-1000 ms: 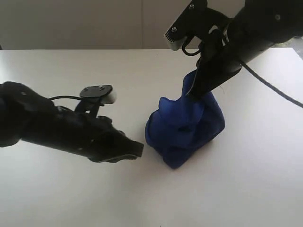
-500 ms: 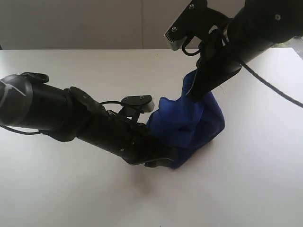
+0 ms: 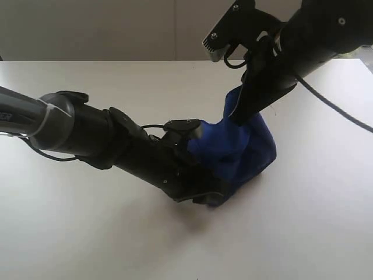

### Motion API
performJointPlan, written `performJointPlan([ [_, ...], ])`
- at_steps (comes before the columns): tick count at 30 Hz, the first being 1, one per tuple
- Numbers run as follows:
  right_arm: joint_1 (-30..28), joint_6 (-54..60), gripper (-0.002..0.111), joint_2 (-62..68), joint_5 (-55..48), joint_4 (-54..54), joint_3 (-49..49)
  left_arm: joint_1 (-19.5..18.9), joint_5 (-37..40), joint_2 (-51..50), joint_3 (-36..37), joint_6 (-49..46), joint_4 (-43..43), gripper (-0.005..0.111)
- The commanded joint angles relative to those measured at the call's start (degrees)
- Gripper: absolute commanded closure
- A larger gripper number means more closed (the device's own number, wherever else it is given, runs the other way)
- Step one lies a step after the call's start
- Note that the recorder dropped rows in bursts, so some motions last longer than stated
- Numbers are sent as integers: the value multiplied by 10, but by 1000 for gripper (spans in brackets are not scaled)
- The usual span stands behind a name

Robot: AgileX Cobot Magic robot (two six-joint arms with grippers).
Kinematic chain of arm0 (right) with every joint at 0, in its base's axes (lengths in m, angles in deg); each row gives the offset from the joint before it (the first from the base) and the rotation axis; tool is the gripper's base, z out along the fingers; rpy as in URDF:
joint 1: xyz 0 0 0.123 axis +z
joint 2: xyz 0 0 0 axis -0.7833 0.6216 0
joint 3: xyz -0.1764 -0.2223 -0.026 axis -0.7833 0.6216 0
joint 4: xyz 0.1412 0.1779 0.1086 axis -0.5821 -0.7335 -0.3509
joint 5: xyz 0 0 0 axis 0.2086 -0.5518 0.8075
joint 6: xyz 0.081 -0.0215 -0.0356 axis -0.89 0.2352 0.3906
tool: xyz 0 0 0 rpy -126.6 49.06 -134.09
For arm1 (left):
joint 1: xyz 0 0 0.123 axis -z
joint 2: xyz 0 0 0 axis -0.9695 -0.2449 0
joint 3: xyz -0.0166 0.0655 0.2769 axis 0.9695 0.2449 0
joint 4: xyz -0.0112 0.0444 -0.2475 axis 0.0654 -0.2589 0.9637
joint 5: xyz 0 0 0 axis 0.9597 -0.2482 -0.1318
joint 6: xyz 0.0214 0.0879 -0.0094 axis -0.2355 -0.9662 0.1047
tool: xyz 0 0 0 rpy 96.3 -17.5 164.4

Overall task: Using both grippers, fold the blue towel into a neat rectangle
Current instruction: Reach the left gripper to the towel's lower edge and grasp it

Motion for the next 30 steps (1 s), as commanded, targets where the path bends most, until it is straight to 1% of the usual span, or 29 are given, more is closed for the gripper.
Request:
performJointPlan([
  [1,-2,1,108,-1,7,0,2,3,56,4,-8,-7,8,57],
  [3,-2,1,108,-1,7,0,2,3,89,12,-14,-17,8,57],
  [5,-2,1,108,-1,7,0,2,3,99,26,-15,-22,1,58],
  [7,-2,1,108,-1,3,0,2,3,78,47,-15,-9,-67,58],
  [9,-2,1,108,-1,3,0,2,3,65,46,-15,16,-104,58],
  [11,-2,1,108,-1,2,0,2,3,61,37,-15,41,-122,58],
  [14,-2,1,108,-1,2,0,2,3,50,29,-15,46,-125,58],
  [16,-2,1,108,-1,2,0,2,3,20,20,-15,46,-126,58],
  [23,-2,1,108,-1,3,0,2,3,-31,17,-15,45,-126,58],
  [30,-2,1,108,-1,3,0,2,3,-32,17,-15,45,-120,58],
])
